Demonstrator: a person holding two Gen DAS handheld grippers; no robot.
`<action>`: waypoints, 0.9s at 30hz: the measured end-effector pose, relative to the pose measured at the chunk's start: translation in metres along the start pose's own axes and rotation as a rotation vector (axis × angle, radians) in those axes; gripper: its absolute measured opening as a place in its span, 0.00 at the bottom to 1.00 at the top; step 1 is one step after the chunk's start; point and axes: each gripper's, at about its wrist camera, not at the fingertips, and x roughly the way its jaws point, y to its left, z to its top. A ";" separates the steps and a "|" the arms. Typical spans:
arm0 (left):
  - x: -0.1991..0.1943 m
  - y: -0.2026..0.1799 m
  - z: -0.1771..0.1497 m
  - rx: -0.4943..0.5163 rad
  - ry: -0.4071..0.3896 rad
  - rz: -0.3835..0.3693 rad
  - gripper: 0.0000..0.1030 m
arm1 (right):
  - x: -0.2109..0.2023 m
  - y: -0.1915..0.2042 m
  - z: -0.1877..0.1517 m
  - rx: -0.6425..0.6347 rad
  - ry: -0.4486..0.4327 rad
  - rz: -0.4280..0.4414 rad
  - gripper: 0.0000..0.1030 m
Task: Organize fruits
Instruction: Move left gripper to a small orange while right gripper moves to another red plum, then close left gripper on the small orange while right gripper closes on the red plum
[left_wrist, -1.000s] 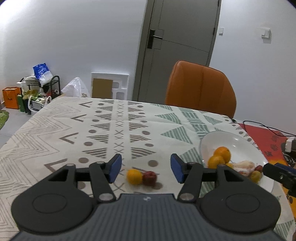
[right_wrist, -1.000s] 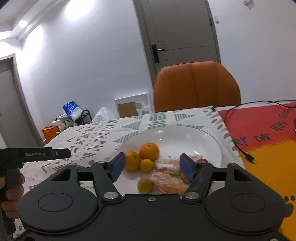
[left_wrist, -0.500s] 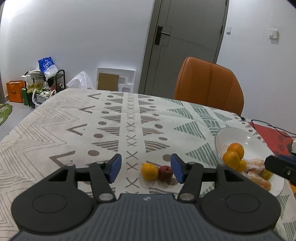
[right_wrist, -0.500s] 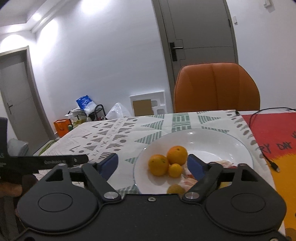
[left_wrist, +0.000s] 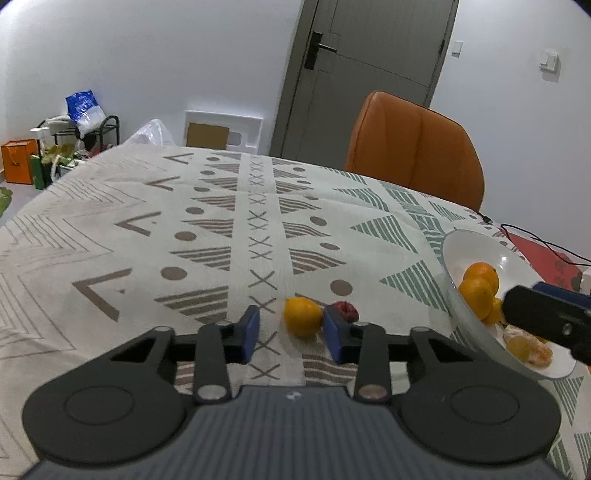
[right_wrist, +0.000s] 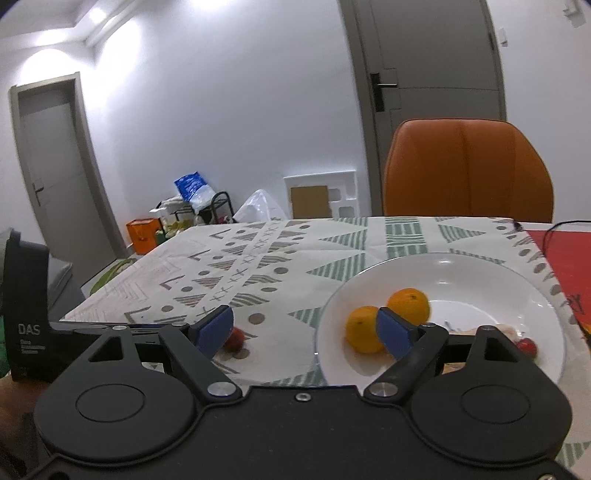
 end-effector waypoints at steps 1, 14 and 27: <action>0.002 0.001 -0.001 -0.002 0.006 -0.006 0.23 | 0.002 0.001 0.000 -0.005 0.004 0.004 0.75; -0.023 0.025 0.003 -0.050 -0.013 -0.005 0.19 | 0.036 0.035 0.003 -0.073 0.073 0.076 0.47; -0.045 0.069 0.008 -0.109 -0.052 0.028 0.19 | 0.066 0.063 -0.001 -0.130 0.134 0.058 0.47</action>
